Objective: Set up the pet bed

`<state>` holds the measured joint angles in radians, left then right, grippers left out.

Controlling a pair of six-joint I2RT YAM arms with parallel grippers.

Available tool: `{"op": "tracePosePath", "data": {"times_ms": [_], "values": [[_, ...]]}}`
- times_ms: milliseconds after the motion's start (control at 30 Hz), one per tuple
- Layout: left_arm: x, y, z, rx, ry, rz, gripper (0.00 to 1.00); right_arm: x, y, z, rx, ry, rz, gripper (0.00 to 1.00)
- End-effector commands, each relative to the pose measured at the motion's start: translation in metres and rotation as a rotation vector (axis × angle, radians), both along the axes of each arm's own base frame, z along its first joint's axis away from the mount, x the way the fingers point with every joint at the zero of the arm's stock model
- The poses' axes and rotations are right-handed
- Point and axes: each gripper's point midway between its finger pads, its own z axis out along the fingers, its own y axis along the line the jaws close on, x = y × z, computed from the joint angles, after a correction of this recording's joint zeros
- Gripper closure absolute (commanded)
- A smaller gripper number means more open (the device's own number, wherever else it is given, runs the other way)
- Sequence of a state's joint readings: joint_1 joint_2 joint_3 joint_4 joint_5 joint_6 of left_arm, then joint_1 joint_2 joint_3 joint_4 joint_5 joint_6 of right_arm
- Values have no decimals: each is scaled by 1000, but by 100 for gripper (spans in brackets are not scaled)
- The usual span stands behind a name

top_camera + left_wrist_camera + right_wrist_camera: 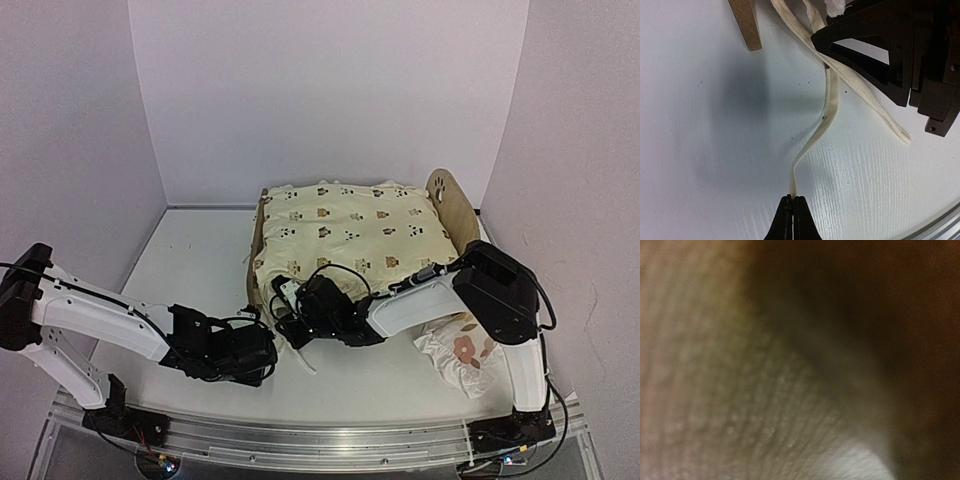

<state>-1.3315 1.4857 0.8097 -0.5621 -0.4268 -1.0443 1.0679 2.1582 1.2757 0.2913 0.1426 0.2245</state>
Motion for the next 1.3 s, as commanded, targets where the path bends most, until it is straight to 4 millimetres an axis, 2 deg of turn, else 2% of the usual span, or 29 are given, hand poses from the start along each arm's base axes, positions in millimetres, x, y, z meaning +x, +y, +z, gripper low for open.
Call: {"op": "tracePosePath", "data": {"times_ms": [0,167,367,533,733,1033,1267], "values": [[9,-8,18,-42,-49,3,100,5,-11,-24,-42,4,-41,73],[8,-8,18,-46,-50,1,100,7,-14,-33,-45,-18,-50,76],[8,-8,17,-45,-48,1,100,9,-15,-34,-9,-48,-63,91],[10,-8,21,-47,-60,5,100,6,-14,-30,21,-43,-51,99],[12,-7,26,-44,-74,8,100,-5,-13,-25,70,-17,-13,100],[20,-11,32,-18,-113,11,100,-19,-18,-1,169,-33,32,100],[37,-26,43,-26,-165,-6,100,-27,-22,26,216,-29,54,100]]}}
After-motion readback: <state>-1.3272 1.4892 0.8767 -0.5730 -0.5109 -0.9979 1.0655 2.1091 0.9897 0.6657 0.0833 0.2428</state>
